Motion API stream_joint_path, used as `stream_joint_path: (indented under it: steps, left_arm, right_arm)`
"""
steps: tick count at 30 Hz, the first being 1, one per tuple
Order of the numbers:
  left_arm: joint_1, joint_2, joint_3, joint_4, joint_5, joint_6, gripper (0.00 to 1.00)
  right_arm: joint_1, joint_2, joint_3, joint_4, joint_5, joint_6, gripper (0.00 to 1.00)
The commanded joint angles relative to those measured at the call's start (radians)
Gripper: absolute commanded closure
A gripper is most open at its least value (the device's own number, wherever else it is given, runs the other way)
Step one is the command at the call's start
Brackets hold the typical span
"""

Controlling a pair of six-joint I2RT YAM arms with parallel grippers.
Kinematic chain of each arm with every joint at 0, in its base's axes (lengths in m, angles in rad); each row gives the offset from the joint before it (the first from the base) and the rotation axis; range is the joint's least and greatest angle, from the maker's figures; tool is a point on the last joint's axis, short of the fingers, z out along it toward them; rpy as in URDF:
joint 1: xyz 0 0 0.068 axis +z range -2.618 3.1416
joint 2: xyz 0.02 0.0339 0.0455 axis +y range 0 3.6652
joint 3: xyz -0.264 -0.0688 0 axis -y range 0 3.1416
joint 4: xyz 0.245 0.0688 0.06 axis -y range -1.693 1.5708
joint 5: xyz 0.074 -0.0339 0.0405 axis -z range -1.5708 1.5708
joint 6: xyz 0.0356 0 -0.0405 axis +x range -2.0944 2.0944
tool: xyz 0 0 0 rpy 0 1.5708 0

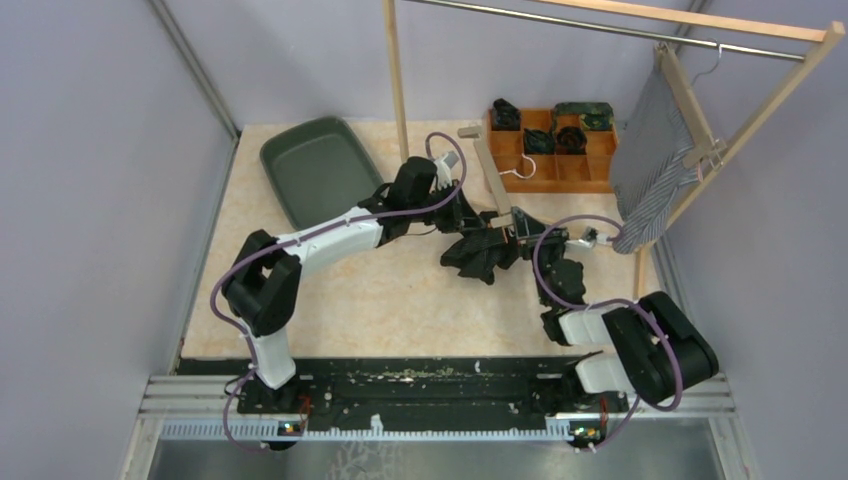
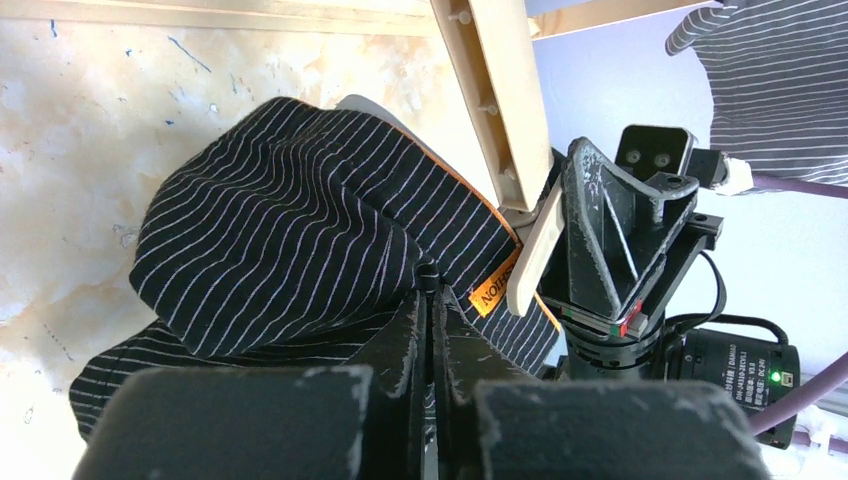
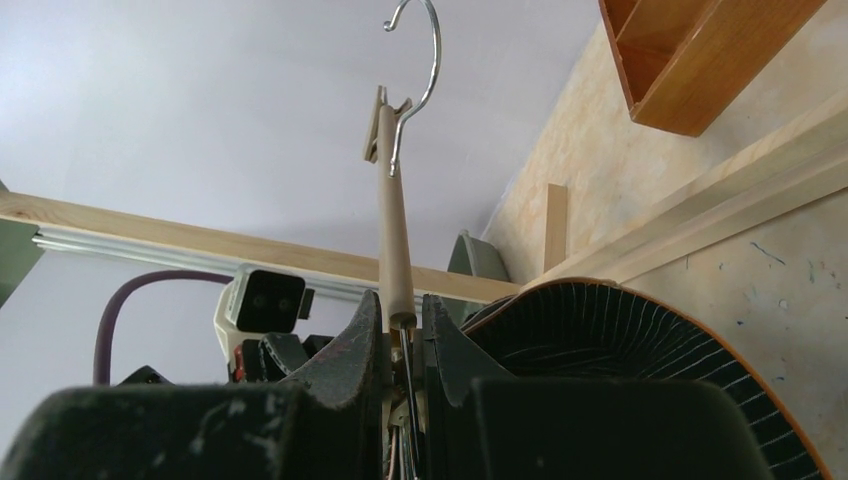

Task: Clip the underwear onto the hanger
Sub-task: Clamp the underwear onto the hanger.

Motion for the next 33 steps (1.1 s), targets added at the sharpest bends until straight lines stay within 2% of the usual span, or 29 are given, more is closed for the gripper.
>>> stream_joint_path:
  steps: [1,8,17,20,25,31,33]
  left_arm:
    - [0.001,0.014,0.032,0.001,0.029,0.017,0.96]
    - [0.005,0.016,0.029,0.002,0.033,0.016,0.95]
    - [0.015,0.03,0.021,0.005,0.043,0.007,0.9]
    - [0.021,0.035,0.013,0.004,0.042,0.004,0.88]
    - [0.036,0.039,-0.004,0.004,0.047,0.004,0.84]
    - [0.045,0.048,-0.014,0.008,0.049,0.003,0.83]
    - [0.045,0.055,-0.014,0.01,0.053,0.0,0.82]
  right_arm:
    - [0.012,-0.042,0.054,0.024,-0.01,-0.013,1.0]
    - [0.012,-0.046,0.061,-0.009,-0.012,-0.013,1.0]
    - [0.012,-0.086,0.112,-0.215,-0.051,-0.017,1.0]
    - [0.012,-0.101,0.11,-0.254,-0.046,-0.02,0.91]
    - [0.012,-0.111,0.121,-0.344,-0.047,-0.017,0.84]
    - [0.012,-0.095,0.12,-0.365,-0.058,-0.008,0.82]
    - [0.012,-0.086,0.119,-0.36,-0.063,-0.006,0.75]
